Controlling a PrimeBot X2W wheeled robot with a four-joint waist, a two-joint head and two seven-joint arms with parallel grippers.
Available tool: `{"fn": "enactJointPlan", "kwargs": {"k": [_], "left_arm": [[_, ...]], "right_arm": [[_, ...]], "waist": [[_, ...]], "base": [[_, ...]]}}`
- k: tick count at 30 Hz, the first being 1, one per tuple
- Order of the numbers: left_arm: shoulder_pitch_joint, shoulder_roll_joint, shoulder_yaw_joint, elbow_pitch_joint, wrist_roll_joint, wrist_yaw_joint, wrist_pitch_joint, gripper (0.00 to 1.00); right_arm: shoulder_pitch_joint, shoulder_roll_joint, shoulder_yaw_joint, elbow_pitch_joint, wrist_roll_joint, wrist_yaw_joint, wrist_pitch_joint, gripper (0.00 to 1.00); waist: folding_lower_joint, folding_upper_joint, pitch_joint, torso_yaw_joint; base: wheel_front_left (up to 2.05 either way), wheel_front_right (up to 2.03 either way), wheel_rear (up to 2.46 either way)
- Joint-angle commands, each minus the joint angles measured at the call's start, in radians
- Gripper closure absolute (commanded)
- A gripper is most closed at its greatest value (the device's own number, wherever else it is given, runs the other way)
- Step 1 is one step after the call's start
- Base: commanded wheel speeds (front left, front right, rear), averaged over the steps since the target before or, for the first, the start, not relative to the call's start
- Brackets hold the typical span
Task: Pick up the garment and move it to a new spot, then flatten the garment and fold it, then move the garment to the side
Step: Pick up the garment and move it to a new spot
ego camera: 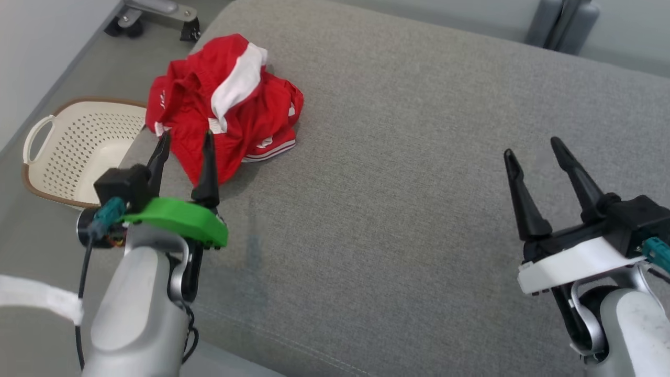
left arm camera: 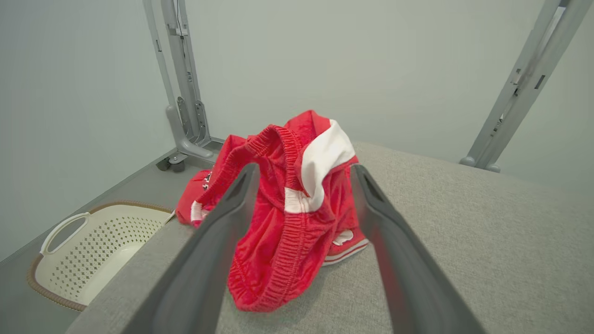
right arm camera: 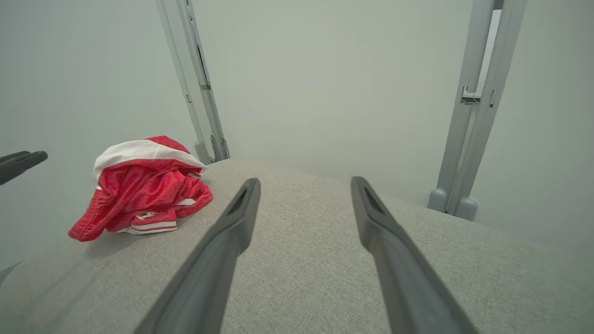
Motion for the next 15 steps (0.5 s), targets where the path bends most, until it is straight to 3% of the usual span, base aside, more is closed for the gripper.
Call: {"fn": "enactJointPlan", "kwargs": {"k": [1, 9, 15], "left_arm": [[-0.056, -0.006, -0.004, 0.038, -0.012, -0.013, 0.013, 0.00], [-0.303, -0.006, -0.011, 0.341, -0.051, -0.045, 0.036, 0.00], [-0.402, -0.001, 0.021, 0.523, -0.075, -0.019, 0.002, 0.00]], "right_arm": [[-0.023, -0.015, -0.003, -0.013, -0.004, 0.000, 0.010, 0.00], [-0.063, -0.053, -0.037, -0.052, -0.004, 0.000, 0.037, 0.00], [-0.040, -0.064, -0.060, -0.073, -0.002, 0.000, 0.054, 0.00]], "waist": [[0.0000, 0.0000, 0.122, -0.065], [0.0000, 0.0000, 0.235, -0.112], [0.0000, 0.0000, 0.249, -0.106]], "base": [[0.00, 0.00, 0.00], [0.00, 0.00, 0.00], [0.00, 0.00, 0.00]]}}
